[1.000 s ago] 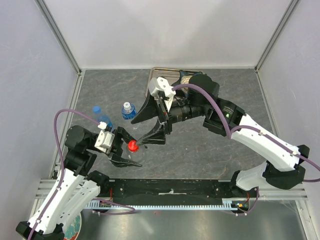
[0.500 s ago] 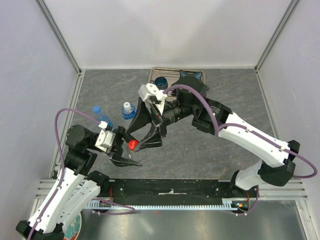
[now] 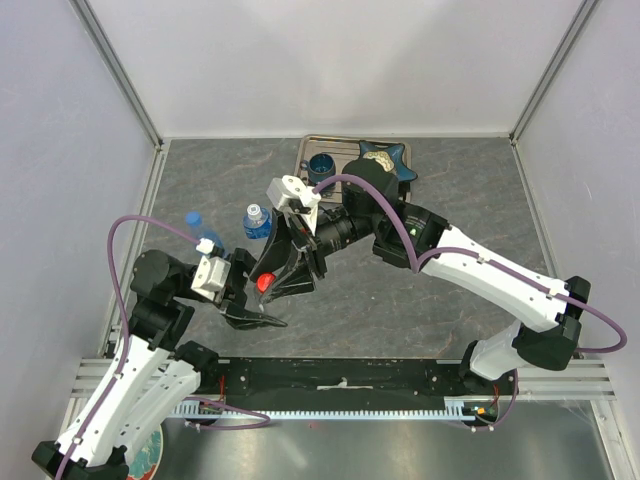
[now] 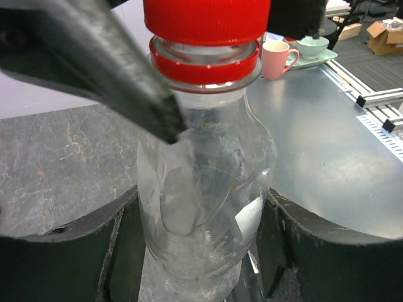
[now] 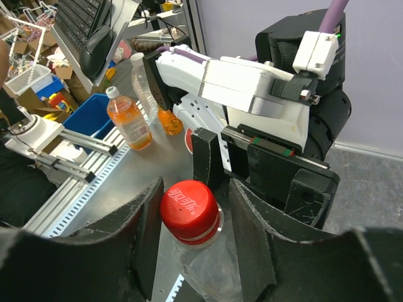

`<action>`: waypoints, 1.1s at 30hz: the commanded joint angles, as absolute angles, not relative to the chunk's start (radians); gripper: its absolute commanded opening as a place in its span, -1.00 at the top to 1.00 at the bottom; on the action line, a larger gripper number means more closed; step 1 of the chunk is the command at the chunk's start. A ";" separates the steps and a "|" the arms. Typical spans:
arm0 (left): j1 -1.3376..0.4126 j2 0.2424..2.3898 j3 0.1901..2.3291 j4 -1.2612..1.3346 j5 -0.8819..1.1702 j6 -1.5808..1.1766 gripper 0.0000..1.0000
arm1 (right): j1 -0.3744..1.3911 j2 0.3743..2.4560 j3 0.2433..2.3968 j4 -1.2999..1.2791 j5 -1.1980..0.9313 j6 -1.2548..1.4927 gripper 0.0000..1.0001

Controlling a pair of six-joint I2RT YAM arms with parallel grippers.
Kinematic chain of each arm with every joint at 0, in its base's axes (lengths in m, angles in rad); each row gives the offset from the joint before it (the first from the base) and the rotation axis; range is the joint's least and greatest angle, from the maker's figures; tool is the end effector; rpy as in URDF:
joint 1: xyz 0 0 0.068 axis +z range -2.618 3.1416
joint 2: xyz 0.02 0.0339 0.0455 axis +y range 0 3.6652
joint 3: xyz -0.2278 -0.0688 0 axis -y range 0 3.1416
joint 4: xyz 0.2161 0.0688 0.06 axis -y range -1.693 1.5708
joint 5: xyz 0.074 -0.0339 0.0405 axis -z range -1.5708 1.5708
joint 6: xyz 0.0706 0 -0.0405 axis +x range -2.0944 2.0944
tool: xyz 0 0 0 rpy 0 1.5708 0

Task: Screw on the bottle caps
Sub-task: Screw the bottle cap onto the plastic bottle.

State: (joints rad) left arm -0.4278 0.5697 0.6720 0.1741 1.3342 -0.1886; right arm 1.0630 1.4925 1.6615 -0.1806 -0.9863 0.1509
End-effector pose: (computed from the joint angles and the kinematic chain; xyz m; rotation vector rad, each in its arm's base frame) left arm 0.0845 -0.1139 0.3428 1.3311 1.0019 -1.3287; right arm 0.1032 0.3066 0.4348 -1.5130 1.0949 1.6579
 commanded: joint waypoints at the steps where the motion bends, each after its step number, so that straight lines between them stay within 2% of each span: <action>1: -0.428 0.558 0.693 0.213 1.301 -0.229 0.96 | 1.066 1.465 1.643 -0.104 -1.009 0.170 0.00; 11: -0.420 0.546 0.686 0.218 1.252 -0.252 0.97 | 1.066 1.444 1.586 -0.084 -0.979 0.183 0.61; 16: -0.413 0.537 0.693 0.178 1.149 -0.207 0.96 | 1.062 1.436 1.569 -0.165 -0.800 0.166 0.86; 19: -0.407 0.526 0.695 0.137 1.043 -0.157 0.97 | 1.062 1.433 1.560 -0.230 -0.577 0.178 1.00; 22: -0.403 0.519 0.686 0.107 0.912 -0.118 0.96 | 1.074 1.434 1.549 -0.268 -0.340 0.213 1.00; 26: -0.397 0.511 0.677 0.091 0.754 -0.086 0.96 | 1.201 1.454 1.557 -0.323 -0.005 0.192 1.00; 27: -0.396 0.511 0.678 0.089 0.732 -0.084 0.96 | 1.231 1.466 1.571 -0.337 0.158 0.181 1.00; 29: -0.391 0.509 0.680 0.083 0.677 -0.080 0.96 | 1.313 1.511 1.604 -0.371 0.320 0.163 1.00; 30: -0.390 0.508 0.681 0.080 0.660 -0.081 0.97 | 1.333 1.525 1.611 -0.376 0.468 0.170 1.00; 33: -0.384 0.503 0.684 0.077 0.618 -0.090 0.96 | 1.382 1.552 1.600 -0.376 0.628 0.204 1.00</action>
State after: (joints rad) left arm -0.4057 0.5159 0.6533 -0.0357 0.8211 -0.1246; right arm 1.2968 1.4906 1.6199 -0.1955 0.2481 0.1600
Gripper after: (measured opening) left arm 0.662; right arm 0.433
